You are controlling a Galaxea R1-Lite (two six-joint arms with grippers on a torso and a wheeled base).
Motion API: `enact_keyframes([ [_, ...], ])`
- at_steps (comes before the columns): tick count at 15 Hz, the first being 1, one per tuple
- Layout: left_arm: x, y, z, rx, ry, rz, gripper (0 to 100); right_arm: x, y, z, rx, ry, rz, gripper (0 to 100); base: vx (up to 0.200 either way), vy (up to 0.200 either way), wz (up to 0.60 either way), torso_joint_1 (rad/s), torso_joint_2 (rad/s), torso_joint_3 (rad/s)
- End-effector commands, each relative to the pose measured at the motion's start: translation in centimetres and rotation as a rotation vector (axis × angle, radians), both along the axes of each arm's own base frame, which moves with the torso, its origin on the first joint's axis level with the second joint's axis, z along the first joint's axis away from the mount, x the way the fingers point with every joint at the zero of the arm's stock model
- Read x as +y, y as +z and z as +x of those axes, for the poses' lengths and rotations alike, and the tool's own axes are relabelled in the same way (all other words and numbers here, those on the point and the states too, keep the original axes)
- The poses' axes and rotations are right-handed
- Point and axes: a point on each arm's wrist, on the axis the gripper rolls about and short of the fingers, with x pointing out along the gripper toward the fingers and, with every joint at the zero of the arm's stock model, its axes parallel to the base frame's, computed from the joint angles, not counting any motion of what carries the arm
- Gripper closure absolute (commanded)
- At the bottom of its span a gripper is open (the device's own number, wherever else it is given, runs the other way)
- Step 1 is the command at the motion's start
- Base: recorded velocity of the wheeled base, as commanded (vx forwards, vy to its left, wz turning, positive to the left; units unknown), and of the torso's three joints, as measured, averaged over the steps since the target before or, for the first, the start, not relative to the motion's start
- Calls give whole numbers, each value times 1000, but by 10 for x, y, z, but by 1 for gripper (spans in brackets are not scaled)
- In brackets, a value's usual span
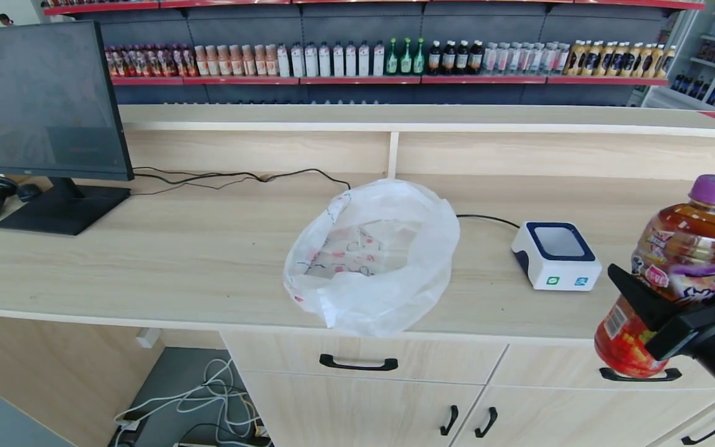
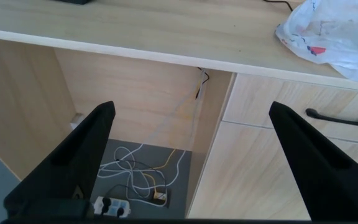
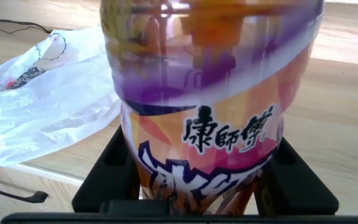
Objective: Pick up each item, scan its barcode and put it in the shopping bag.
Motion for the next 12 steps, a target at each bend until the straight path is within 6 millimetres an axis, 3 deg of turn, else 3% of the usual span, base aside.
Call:
enact_keyframes([
  [1,0,0,0,0,1,0,0,-1,0,2,3,-8,1,100,0,0,0,0,0,0],
  [2,0,0,0,0,1,0,0,-1,-1,2,6,-11,0,100,0,0,0,0,0,0],
  [7,0,0,0,0,1,0,0,-4,-3,1,18,-30,-1,100,0,0,600,1,1,2],
  [12,0,0,0,0,1,1,0,-4,0,9,-1,-39,-22,100,0,0,0,0,0,0],
])
